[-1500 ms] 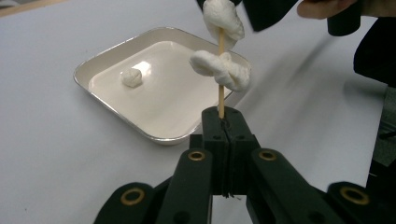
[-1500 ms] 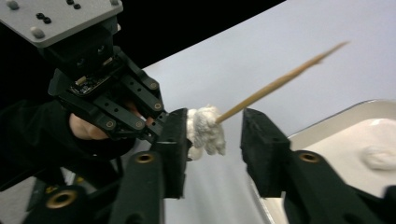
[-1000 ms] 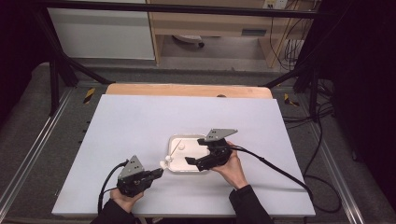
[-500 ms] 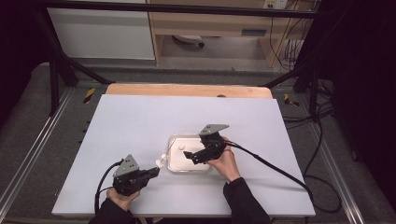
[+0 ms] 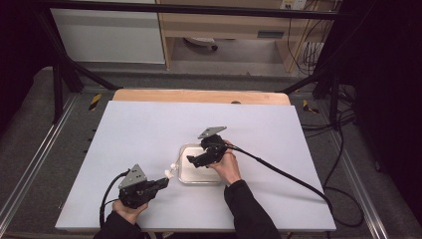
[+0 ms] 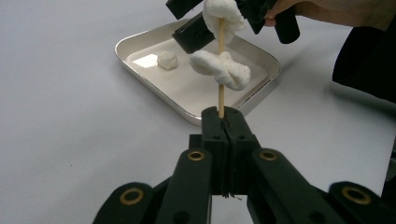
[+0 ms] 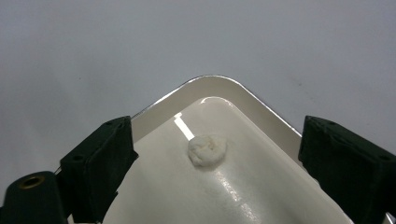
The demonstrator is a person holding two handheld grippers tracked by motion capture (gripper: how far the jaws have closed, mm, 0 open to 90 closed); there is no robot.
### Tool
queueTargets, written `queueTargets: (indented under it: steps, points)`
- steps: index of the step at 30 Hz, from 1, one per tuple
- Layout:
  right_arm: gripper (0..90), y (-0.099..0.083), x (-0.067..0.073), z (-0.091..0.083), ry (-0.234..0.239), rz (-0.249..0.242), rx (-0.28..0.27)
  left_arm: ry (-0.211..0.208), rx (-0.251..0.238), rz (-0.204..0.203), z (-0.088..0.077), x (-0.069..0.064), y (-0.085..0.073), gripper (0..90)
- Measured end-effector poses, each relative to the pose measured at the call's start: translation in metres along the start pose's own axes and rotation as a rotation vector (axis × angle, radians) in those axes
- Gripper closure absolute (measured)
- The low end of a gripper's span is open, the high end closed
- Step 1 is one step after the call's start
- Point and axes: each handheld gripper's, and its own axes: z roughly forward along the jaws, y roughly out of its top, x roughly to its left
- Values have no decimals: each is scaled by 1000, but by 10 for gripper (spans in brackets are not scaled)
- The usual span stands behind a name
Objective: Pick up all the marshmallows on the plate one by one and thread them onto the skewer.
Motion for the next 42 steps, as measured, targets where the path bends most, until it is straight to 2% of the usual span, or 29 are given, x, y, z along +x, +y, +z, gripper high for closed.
queueTargets:
  steps: [5, 8, 11, 17, 22, 26, 30, 36, 42]
  points:
    - [260, 1, 0, 9, 7, -11, 16, -1, 1, 1, 0, 0, 0, 883]
    - [349, 0, -1, 14, 18, 8, 29, -2, 1, 1, 0, 0, 0, 884]
    - [419, -3, -1, 17, 20, -4, 48, -4, 3, 2, 0, 0, 0, 884]
    - [532, -5, -1, 20, 20, -12, 67, -4, 3, 2, 1, 0, 0, 884]
    - [576, -7, 0, 21, 13, -31, 63, -4, 4, 3, 1, -1, 0, 884]
    - [649, -7, 1, 21, 16, -44, 66, -4, 6, 4, 1, -1, 0, 884]
    - [687, -8, 2, 20, 15, -39, 63, -4, 5, 7, 1, -1, 0, 884]
    - [715, -7, 3, 17, 11, -40, 56, -3, 4, 7, 1, -1, 0, 884]
    - [723, -2, 5, 4, 24, -37, 44, -5, 5, 12, 1, -2, 0, 884]
